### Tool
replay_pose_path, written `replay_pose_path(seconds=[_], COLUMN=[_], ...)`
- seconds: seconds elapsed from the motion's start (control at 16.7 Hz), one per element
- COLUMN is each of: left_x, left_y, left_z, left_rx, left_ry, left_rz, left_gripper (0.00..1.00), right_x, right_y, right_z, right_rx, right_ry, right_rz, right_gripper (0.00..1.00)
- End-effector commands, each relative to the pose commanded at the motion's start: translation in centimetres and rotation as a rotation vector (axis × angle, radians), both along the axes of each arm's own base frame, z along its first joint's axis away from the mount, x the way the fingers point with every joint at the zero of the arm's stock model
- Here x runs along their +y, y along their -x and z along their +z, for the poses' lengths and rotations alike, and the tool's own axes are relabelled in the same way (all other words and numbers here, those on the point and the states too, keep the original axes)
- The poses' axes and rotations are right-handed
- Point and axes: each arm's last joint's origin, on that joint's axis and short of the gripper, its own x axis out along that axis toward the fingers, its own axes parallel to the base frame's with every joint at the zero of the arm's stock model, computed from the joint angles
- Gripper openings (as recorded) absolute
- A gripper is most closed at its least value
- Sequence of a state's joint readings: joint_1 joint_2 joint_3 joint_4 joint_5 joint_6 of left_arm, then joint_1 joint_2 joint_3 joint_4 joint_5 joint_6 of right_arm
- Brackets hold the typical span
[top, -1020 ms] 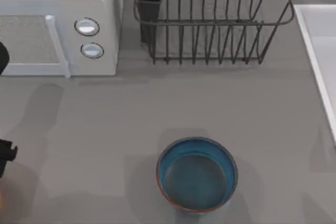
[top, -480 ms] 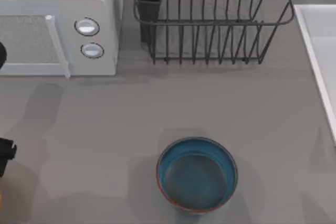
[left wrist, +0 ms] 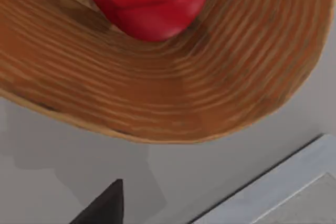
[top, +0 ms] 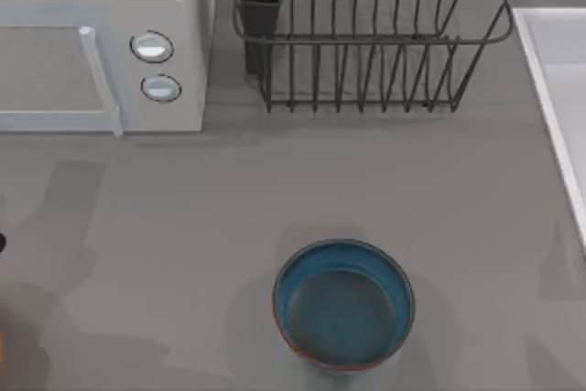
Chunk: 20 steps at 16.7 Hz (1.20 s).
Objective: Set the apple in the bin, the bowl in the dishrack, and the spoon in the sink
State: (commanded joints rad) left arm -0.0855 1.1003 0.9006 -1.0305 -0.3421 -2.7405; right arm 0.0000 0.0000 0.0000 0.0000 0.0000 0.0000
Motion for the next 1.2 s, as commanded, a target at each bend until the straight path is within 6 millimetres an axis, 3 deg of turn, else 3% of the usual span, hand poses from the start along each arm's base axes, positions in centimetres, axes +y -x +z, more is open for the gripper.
replay_pose_path(seconds=[0.3, 0.48, 0.72, 0.96, 1.2], left_x=[0.3, 0.4, 0.4, 0.3, 0.3], left_y=[4.7, 7.0, 8.6, 9.0, 8.8], left_z=[1.6, 0.8, -1.8, -4.9, -7.6], left_rx=[-0.230, -0.306, -0.302, -0.223, -0.114], left_ry=[-0.223, -0.516, -1.016, -1.499, -1.857], left_rz=[-0.551, -0.896, -1.273, -1.475, -1.536], left_gripper=[1.00, 1.00, 1.00, 1.00, 1.00], right_x=[0.0, 0.0, 0.0, 0.0, 0.0], right_y=[0.0, 0.0, 0.0, 0.0, 0.0], right_z=[0.0, 0.0, 0.0, 0.0, 0.0], right_rx=[0.000, 0.000, 0.000, 0.000, 0.000], right_ry=[0.000, 0.000, 0.000, 0.000, 0.000], right_rz=[0.000, 0.000, 0.000, 0.000, 0.000], right_gripper=[1.00, 1.00, 1.00, 1.00, 1.00])
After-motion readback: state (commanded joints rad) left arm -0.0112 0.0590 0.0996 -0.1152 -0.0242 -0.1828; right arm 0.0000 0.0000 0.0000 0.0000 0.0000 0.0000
